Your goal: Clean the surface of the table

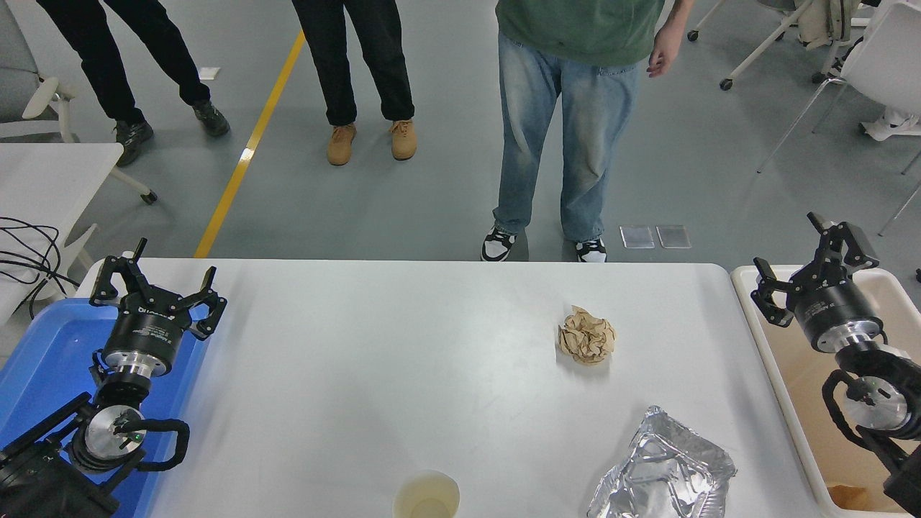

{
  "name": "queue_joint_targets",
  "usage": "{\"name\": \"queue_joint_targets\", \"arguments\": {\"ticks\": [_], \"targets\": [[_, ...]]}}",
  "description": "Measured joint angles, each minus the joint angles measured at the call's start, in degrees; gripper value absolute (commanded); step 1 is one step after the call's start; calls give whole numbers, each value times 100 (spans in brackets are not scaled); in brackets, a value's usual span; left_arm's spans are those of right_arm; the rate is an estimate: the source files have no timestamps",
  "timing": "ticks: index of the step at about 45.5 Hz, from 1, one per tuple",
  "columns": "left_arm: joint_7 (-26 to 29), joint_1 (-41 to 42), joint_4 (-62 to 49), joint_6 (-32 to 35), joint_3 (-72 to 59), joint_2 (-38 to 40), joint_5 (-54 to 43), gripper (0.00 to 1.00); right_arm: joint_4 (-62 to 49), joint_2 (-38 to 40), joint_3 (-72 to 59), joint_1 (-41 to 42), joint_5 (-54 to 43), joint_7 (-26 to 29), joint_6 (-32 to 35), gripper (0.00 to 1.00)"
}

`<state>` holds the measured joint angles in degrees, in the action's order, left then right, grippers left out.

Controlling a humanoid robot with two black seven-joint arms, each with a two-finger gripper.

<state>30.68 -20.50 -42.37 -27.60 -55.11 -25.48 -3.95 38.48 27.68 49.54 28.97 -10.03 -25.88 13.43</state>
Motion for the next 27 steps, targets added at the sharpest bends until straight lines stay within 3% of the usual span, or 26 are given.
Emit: {"name": "queue_joint_targets", "arguments": {"ticks": [27], "targets": [[0,-6,0,0,-8,2,8,99,2,-5,-4,26,2,2,0,100]]}}
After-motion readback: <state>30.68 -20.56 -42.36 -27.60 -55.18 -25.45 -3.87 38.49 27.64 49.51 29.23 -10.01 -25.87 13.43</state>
